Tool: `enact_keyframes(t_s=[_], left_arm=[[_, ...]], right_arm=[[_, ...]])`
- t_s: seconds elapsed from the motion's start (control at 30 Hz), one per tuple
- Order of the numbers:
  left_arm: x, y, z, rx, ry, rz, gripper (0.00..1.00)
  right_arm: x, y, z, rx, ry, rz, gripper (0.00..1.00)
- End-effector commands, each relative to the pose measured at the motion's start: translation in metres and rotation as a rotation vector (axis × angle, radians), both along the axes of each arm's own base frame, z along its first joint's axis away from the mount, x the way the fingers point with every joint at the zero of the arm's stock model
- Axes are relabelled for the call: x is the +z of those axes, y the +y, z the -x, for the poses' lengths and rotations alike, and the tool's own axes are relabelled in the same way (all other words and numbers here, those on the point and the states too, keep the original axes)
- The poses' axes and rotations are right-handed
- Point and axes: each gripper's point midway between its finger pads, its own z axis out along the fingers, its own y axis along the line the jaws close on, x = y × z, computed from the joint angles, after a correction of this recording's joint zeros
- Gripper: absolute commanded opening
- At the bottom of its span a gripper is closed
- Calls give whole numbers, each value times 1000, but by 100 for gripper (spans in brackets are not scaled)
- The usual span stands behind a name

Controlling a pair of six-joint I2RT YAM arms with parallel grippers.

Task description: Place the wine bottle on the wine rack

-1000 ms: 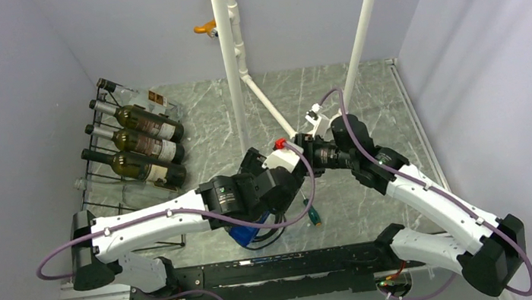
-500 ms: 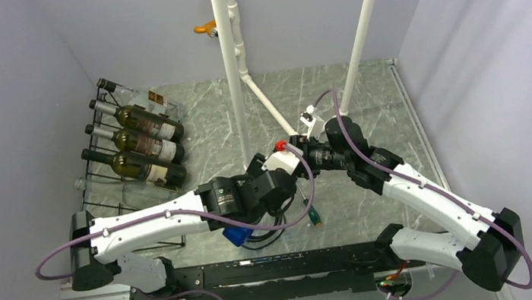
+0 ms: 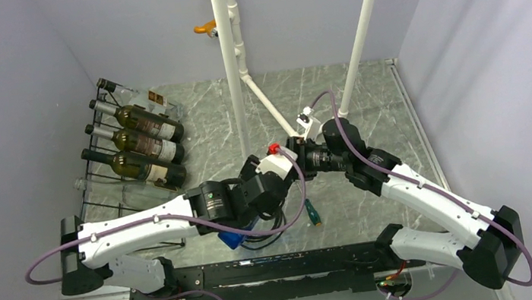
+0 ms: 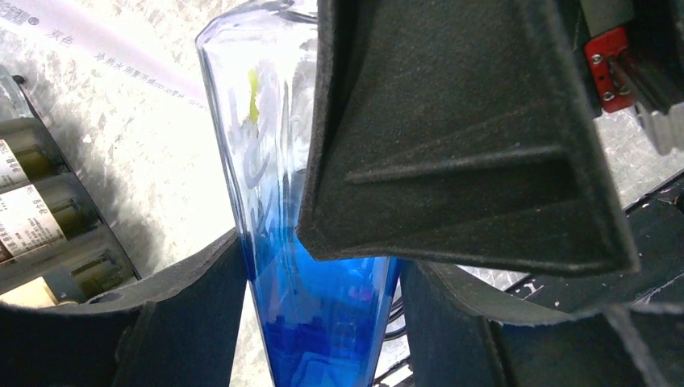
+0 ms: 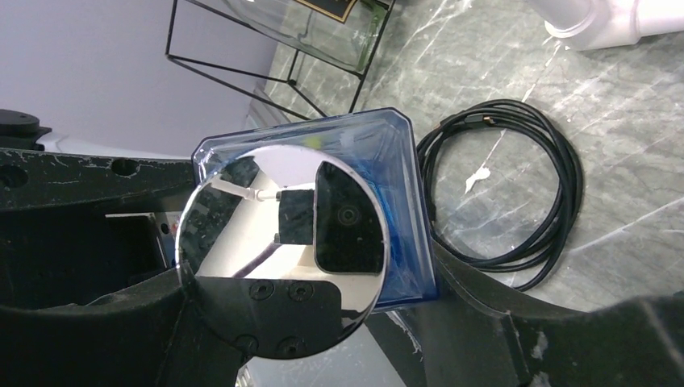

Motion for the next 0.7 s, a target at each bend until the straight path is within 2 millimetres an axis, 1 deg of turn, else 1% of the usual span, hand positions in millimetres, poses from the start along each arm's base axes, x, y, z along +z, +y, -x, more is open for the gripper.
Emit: enact_keyframes(t_s=[0.0,0.17,0.2,0.33,0.47,0.57,0.67], left_arm=[[21,17,-1,25,-41,73,0],[26,26,0,27,-63,133,0],[26,29,-1,35,-71,140,0],[25,39,-3,59,-89,155,0],[23,48,-4,90,-97,148,0],[26,55,-5,114,-101,152,0],[33,63,-5,139,-113,174,0]], right_arm=[[86,13,-1,38,-158,-227,47],[89,13,-2,35,-162,-224,69],[91,13,-1,34,-166,-225,76],[103,10,-1,25,-193,-229,92],[117,4,0,6,-235,-229,97],[118,0,-3,-20,-252,-210,100],[116,-4,-4,-38,-255,-192,100]])
